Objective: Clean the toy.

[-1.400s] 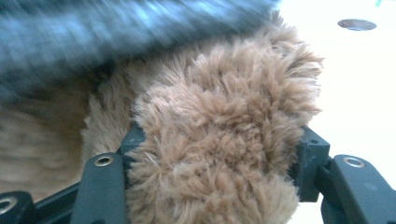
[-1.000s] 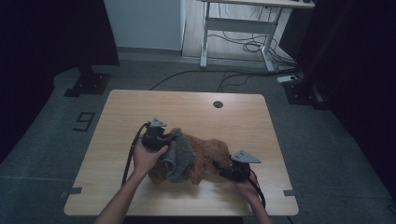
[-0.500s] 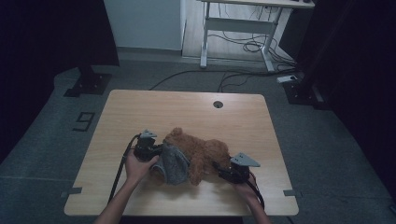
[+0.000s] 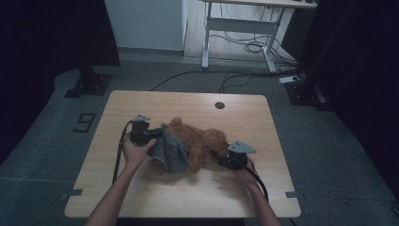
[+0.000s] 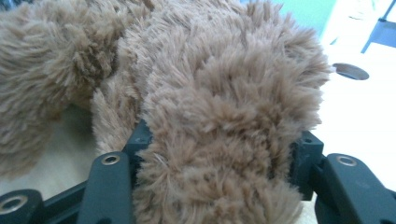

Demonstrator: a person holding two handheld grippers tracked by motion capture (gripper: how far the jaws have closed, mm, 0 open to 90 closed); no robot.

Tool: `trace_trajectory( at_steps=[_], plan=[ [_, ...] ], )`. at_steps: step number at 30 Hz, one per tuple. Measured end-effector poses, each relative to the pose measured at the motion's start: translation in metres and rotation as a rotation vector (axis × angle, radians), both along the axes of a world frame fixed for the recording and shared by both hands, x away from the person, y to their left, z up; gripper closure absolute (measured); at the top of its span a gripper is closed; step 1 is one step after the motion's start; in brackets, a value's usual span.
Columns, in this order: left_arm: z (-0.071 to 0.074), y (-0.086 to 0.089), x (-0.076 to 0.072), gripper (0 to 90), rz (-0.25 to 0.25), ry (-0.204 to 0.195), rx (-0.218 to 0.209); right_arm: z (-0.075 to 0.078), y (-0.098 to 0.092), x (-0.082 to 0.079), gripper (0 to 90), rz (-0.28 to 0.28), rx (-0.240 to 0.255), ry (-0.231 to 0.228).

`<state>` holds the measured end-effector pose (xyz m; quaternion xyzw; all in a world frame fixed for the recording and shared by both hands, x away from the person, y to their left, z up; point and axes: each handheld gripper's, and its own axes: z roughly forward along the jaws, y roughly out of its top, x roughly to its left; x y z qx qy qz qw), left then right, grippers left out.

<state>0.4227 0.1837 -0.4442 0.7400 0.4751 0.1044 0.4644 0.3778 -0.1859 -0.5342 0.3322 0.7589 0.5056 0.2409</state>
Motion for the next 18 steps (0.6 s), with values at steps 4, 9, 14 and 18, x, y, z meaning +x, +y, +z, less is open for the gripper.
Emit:
trace_trajectory(
  at_steps=[4, 9, 14, 18],
  plan=[
    [0.04, -0.026, 0.009, 83.0, -0.047, -0.072, 0.027, -0.001, -0.002, -0.008, 41.6, 0.011, -0.012, -0.01],
    [0.046, -0.079, 0.03, 82.4, -0.083, -0.071, 0.125, -0.002, -0.003, -0.011, 41.2, 0.011, -0.011, -0.006],
    [0.001, -0.1, 0.042, 82.8, -0.11, 0.09, 0.179, -0.005, -0.006, -0.013, 40.6, 0.014, -0.004, -0.012],
    [-0.016, -0.088, 0.032, 83.2, -0.102, 0.105, 0.111, -0.005, -0.01, -0.014, 32.4, 0.014, 0.008, -0.004]
  ],
)
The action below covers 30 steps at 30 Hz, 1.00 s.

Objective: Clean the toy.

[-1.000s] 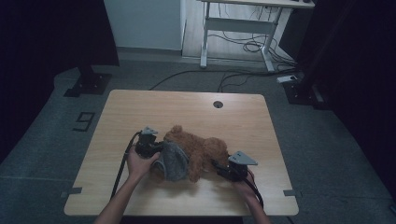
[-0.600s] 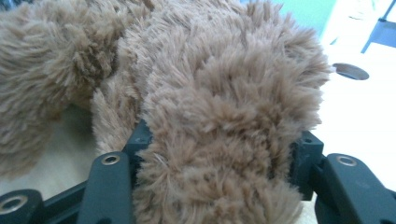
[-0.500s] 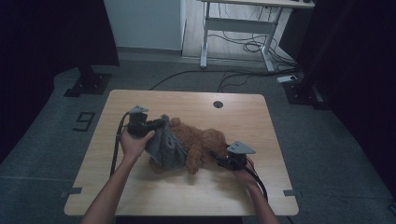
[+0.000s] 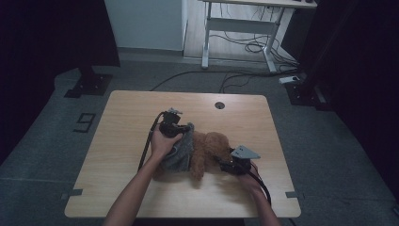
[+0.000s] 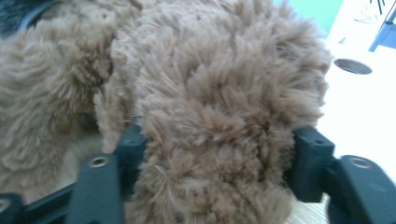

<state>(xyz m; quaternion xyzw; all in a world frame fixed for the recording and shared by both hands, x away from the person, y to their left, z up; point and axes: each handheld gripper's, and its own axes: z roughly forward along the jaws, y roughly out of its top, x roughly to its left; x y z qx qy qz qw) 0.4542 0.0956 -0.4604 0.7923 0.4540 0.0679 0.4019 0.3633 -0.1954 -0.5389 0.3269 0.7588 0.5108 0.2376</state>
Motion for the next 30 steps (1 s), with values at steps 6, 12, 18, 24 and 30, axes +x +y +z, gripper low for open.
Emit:
trace_trajectory(
  at_steps=[6, 12, 18, 24, 30],
  plan=[
    [-0.005, 0.011, -0.033, 83.4, -0.027, -0.057, -0.012, 0.018, -0.005, -0.006, 13.1, -0.028, 0.089, 0.092],
    [-0.01, 0.015, -0.06, 83.3, -0.048, -0.117, -0.035, 0.039, -0.012, -0.011, 11.1, -0.06, 0.155, 0.141],
    [-0.012, 0.021, -0.08, 83.3, -0.066, -0.127, -0.043, 0.021, 0.01, -0.002, 1.2, -0.02, 0.069, 0.275],
    [0.004, 0.023, -0.088, 82.7, -0.07, -0.125, -0.059, 0.014, 0.019, -0.013, 18.1, -0.026, 0.024, 0.212],
    [0.039, -0.033, -0.089, 82.6, -0.168, -0.2, -0.064, 0.014, 0.022, -0.019, 24.2, -0.018, 0.008, 0.168]
  ],
)
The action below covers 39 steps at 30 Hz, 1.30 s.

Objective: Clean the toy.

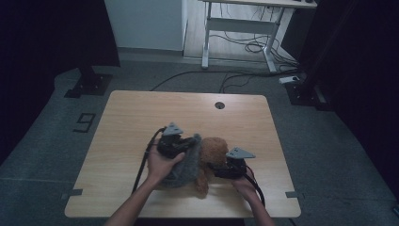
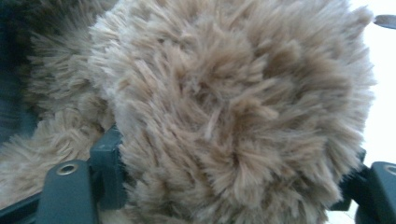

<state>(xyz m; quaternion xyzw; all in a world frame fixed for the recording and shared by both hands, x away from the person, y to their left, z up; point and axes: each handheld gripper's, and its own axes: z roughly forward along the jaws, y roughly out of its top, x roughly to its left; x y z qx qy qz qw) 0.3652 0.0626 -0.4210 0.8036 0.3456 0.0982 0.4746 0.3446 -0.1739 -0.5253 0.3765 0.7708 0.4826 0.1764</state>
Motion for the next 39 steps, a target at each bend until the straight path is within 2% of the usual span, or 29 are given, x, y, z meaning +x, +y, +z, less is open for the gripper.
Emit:
trace_trajectory(
  at_steps=[1, 3, 5, 6, 8, 9, 10, 11, 12, 13, 14, 16, 17, 19, 21, 22, 24, 26, 27, 28, 30, 35, 39],
  plan=[
    [0.005, -0.024, 0.002, 82.5, -0.029, -0.012, 0.014, 0.0, 0.0, 0.0, 24.4, 0.002, -0.004, -0.006],
    [0.008, -0.052, 0.005, 82.3, -0.054, -0.034, 0.017, -0.001, 0.002, -0.004, 24.6, 0.004, -0.015, -0.018],
    [0.008, -0.078, 0.009, 82.3, -0.077, -0.04, 0.015, -0.002, 0.001, -0.005, 24.5, 0.006, -0.025, -0.033],
    [0.005, -0.089, 0.011, 82.3, -0.077, -0.047, 0.034, -0.002, 0.0, -0.006, 24.6, 0.008, -0.025, -0.034],
    [-0.008, -0.103, 0.016, 82.2, -0.066, -0.059, 0.138, -0.004, -0.001, -0.006, 24.6, 0.008, -0.019, -0.033],
    [-0.019, -0.106, 0.02, 82.1, -0.057, -0.041, 0.178, -0.004, -0.002, -0.007, 24.6, 0.008, -0.016, -0.03],
    [-0.027, -0.105, 0.023, 81.9, -0.054, -0.017, 0.185, -0.004, -0.002, -0.007, 24.7, 0.005, -0.011, -0.026],
    [-0.04, -0.095, 0.028, 81.7, -0.055, 0.044, 0.095, -0.005, -0.002, -0.006, 24.8, 0.004, -0.015, -0.023],
    [-0.042, -0.088, 0.03, 81.7, -0.055, 0.082, 0.04, -0.008, -0.002, -0.005, 24.9, 0.005, -0.035, -0.008],
    [-0.044, -0.079, 0.033, 81.8, -0.049, 0.12, -0.015, -0.009, -0.002, -0.005, 25.2, 0.009, -0.033, -0.013],
    [-0.044, -0.07, 0.033, 81.9, -0.04, 0.128, -0.039, -0.01, -0.001, -0.006, 25.5, 0.012, -0.033, -0.022],
    [-0.041, -0.055, 0.032, 82.0, -0.015, 0.104, -0.03, -0.009, 0.001, -0.006, 25.8, 0.009, -0.044, -0.028],
    [-0.038, -0.047, 0.031, 82.0, 0.008, 0.085, -0.011, -0.008, 0.002, -0.006, 25.9, 0.005, -0.045, -0.026],
    [-0.036, -0.03, 0.029, 82.1, 0.061, 0.055, 0.049, -0.008, 0.001, -0.006, 25.9, 0.001, -0.036, -0.015],
    [-0.039, -0.01, 0.028, 82.3, 0.102, 0.049, 0.108, -0.009, -0.001, -0.005, 25.9, 0.001, -0.023, -0.006],
    [-0.041, 0.001, 0.027, 82.3, 0.114, 0.048, 0.113, -0.009, -0.001, -0.004, 26.0, -0.001, -0.015, -0.002],
    [-0.042, 0.024, 0.024, 82.3, 0.142, 0.054, 0.085, -0.009, -0.001, -0.004, 26.2, -0.001, -0.013, -0.004],
    [-0.04, 0.042, 0.021, 82.3, 0.174, 0.038, 0.089, -0.009, 0.0, -0.005, 26.3, -0.005, -0.012, -0.003],
    [-0.039, 0.057, 0.02, 82.3, 0.203, 0.036, 0.091, -0.009, -0.001, -0.005, 26.3, -0.006, -0.011, 0.0],
    [-0.039, 0.065, 0.02, 82.3, 0.217, 0.043, 0.085, -0.009, -0.001, -0.004, 26.3, -0.005, -0.007, 0.002],
    [-0.038, 0.084, 0.02, 82.4, 0.261, 0.037, 0.105, -0.009, -0.001, -0.004, 26.4, -0.007, -0.006, 0.004],
    [-0.046, 0.134, 0.019, 82.4, 0.362, 0.066, 0.124, -0.009, -0.003, -0.003, 26.4, -0.008, 0.003, 0.013],
    [-0.053, 0.152, 0.016, 82.4, 0.385, 0.102, 0.098, -0.009, -0.003, -0.002, 26.4, -0.01, 0.011, 0.018]
  ],
)
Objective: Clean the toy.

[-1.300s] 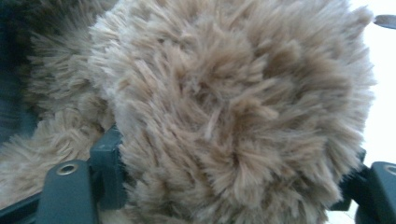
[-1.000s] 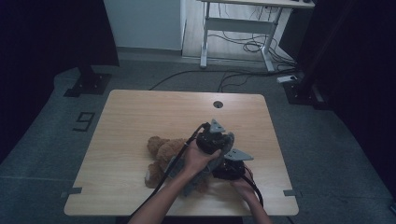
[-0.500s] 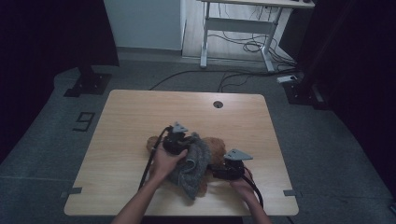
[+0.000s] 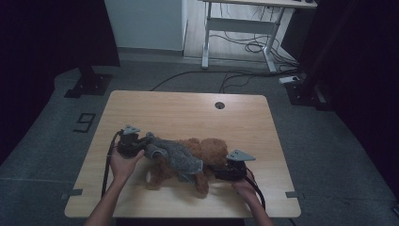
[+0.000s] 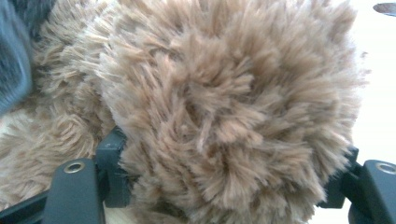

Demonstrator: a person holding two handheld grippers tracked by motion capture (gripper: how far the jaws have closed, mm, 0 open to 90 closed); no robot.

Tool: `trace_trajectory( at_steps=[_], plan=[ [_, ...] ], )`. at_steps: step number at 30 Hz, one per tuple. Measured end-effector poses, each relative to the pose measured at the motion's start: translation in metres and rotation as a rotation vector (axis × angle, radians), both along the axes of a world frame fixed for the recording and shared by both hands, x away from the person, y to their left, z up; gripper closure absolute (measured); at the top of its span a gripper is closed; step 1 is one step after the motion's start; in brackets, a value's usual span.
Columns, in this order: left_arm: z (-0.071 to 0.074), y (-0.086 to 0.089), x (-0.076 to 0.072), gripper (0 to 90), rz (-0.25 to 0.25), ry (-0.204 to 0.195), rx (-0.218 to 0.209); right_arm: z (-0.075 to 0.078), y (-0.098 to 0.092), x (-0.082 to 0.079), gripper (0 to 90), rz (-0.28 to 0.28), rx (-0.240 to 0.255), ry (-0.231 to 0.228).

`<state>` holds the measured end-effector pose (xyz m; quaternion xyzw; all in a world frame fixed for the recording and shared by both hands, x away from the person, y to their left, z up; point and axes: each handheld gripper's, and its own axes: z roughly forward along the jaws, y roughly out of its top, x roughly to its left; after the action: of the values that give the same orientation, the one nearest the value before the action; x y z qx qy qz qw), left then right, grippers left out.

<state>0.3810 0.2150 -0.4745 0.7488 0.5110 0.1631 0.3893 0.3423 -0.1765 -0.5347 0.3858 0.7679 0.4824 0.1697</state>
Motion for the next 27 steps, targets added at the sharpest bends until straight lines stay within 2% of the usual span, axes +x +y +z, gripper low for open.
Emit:
trace_trajectory(
  at_steps=[3, 6, 9, 13, 15, 17, 19, 21, 22, 24, 25, 27],
  plan=[
    [0.005, -0.006, 0.001, 82.4, -0.013, -0.008, -0.022, 0.0, 0.0, 0.001, 26.4, -0.005, 0.003, 0.004],
    [0.019, -0.026, 0.004, 82.4, -0.067, -0.025, -0.068, 0.0, 0.0, 0.001, 26.5, -0.007, 0.002, 0.004],
    [0.034, -0.06, 0.01, 82.3, -0.137, -0.042, -0.087, 0.0, 0.001, -0.001, 26.7, -0.009, -0.006, -0.004],
    [0.047, -0.114, 0.017, 82.3, -0.233, -0.051, -0.091, -0.001, 0.003, -0.003, 27.7, -0.019, -0.016, -0.021],
    [0.051, -0.15, 0.021, 82.3, -0.29, -0.045, -0.09, -0.001, 0.005, -0.005, 28.6, -0.025, -0.029, -0.037],
    [0.051, -0.186, 0.024, 82.2, -0.344, -0.037, -0.089, -0.002, 0.008, -0.007, 29.6, -0.036, -0.051, -0.058],
    [0.048, -0.212, 0.026, 82.1, -0.38, -0.027, -0.077, -0.003, 0.011, -0.007, 30.5, -0.048, -0.073, -0.08],
    [0.041, -0.236, 0.027, 81.9, -0.405, -0.019, -0.045, -0.003, 0.013, -0.007, 31.4, -0.061, -0.088, -0.095],
    [0.035, -0.247, 0.029, 81.9, -0.414, -0.013, -0.013, -0.004, 0.014, -0.005, 31.6, -0.068, -0.093, -0.106],
    [0.026, -0.255, 0.033, 81.8, -0.413, -0.006, 0.042, -0.006, 0.015, -0.003, 32.0, -0.087, -0.094, -0.108],
    [0.023, -0.254, 0.035, 81.7, -0.407, -0.002, 0.054, -0.007, 0.015, -0.001, 32.1, -0.1, -0.095, -0.109],
    [0.021, -0.248, 0.038, 81.6, -0.394, 0.007, 0.031, -0.008, 0.014, 0.002, 32.1, -0.107, -0.093, -0.108]
  ],
)
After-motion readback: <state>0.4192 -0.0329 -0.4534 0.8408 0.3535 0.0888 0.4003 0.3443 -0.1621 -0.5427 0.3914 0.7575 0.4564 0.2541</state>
